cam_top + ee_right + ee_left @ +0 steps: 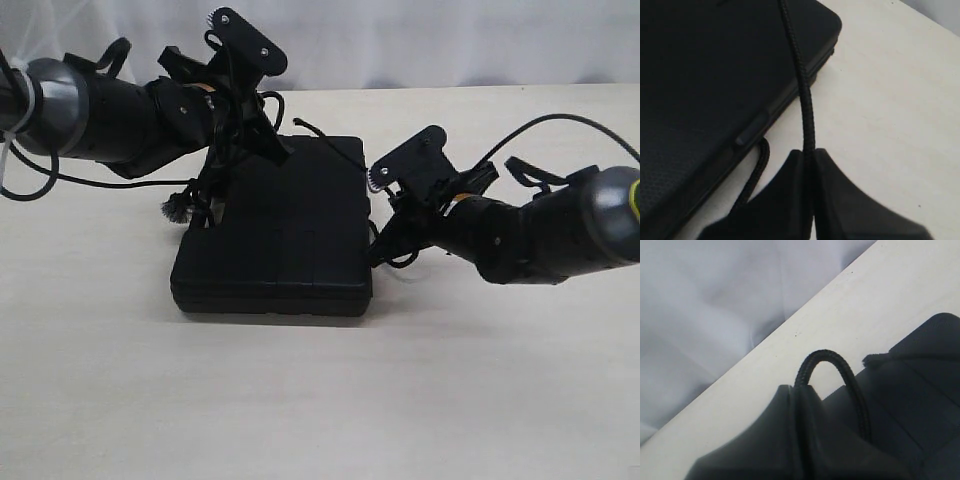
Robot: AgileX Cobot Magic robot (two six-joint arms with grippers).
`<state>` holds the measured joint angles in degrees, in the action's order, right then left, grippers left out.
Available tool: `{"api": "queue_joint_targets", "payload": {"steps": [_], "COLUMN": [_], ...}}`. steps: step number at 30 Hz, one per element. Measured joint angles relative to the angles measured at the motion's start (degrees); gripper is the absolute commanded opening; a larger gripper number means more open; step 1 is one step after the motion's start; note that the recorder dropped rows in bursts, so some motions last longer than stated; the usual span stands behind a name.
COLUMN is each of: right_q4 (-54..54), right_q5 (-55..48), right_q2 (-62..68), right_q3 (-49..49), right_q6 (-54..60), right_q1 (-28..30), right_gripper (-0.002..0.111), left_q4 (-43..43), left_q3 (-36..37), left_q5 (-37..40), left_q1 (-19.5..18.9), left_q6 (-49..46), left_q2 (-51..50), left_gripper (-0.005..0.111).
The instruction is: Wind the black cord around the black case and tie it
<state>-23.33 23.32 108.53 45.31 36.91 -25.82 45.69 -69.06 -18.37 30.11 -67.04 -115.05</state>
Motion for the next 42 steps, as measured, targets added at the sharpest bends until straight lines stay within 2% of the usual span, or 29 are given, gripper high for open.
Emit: {"api": "queue_joint_targets", "payload": {"steps": [11,24,31,42], "right_q4": [0.0,4.9,7.3,7.0], "right_q5": [-2.9,-8.8,-7.3,-15.2], "right_q2": [-0.1,-2.8,-3.2,-8.7], "right_q3": [0.0,0.0,-0.1,-0.1], "right_q6": [7.5,7.5,8.5,10.2], "right_q1": [-0.9,-1.2,-7.5,-7.5], "right_gripper": [0.004,0.004,0.004,0.004], "left_q4": [0.1,0.1,0.1,0.1], "left_q3": [0.0,0.0,0.0,0.0], "left_q5": [-0.5,-0.8,-0.8,-0.8], "left_q1": [0.0,0.0,0.0,0.0], "left_q6": [0.4,0.4,0.4,0.4], "left_q2": [0.0,0.0,0.0,0.0], "left_gripper": [0.000,0.000,0.000,0.000]}}
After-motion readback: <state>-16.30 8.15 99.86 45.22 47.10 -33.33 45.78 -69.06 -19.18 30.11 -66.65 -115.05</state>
